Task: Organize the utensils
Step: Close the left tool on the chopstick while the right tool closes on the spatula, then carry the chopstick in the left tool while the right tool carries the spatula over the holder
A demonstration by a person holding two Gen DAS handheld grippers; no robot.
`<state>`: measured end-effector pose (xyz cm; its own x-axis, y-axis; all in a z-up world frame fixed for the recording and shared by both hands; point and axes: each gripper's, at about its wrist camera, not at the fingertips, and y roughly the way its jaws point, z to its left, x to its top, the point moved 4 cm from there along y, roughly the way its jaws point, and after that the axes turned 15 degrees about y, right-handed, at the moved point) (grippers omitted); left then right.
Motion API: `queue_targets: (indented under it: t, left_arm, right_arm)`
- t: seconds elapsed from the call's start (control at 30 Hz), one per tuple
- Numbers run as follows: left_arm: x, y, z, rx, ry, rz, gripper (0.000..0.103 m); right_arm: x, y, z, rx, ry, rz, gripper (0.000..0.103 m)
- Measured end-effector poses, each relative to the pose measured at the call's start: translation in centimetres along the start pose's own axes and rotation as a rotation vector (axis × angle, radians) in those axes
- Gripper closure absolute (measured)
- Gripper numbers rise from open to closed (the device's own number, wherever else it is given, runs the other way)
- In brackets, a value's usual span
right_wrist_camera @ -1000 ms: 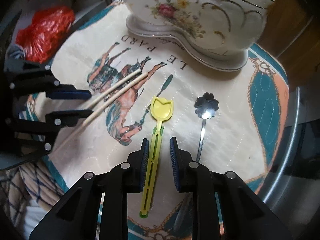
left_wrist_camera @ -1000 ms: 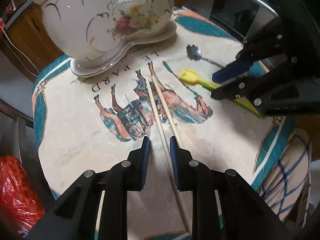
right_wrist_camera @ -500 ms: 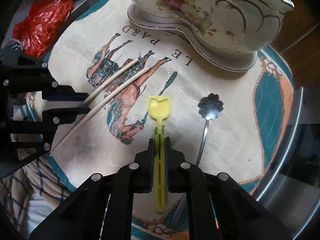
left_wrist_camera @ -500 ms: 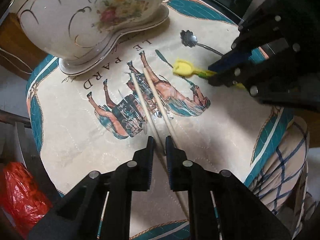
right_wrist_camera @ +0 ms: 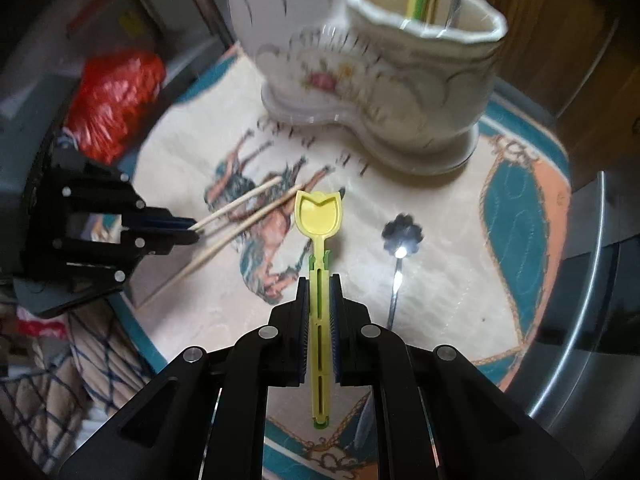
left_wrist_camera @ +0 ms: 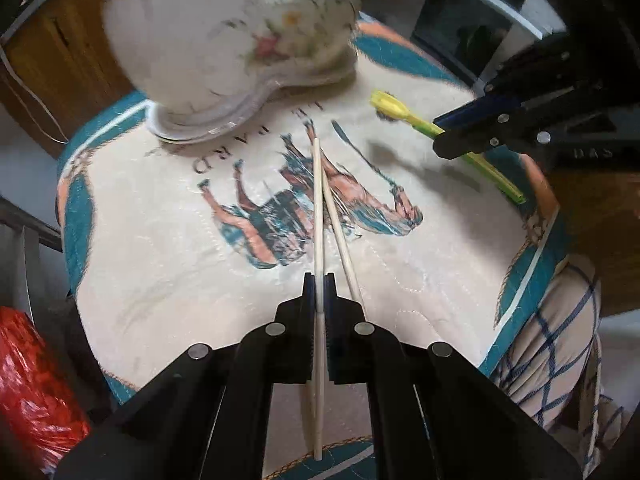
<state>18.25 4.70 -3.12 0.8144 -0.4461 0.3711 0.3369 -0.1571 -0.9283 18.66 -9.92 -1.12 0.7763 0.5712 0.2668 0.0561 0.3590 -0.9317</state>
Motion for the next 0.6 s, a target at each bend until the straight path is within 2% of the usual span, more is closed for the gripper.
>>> queue_targets:
  t: [0.27, 0.33, 0.43, 0.6]
  left_arm:
    - [-2.2, -6.3, 2.4, 0.025, -0.112, -0.278, 0.099]
    - [-2.5, -8.4, 3.7, 0.092, -0.124, -0.345, 0.099]
    - [-1.7, -9.9, 4.3, 0.142, -0.137, -0.421, 0.099]
    - [0.0, -13.9, 5.8, 0.159, -0.156, -0.553, 0.099]
  right_arm:
    - [-0.1, -3.9, -1.5, 0.097, 0.061, -0.197, 0.093]
    - [0.0, -5.0, -1.7, 0.112, 0.075, -0.242, 0.093]
    - [0.6, -6.1, -1.6, 0.135, 0.099, -0.322, 0.092]
    - [1.6, -8.6, -1.9, 0.193, 0.132, -0.448, 0.092]
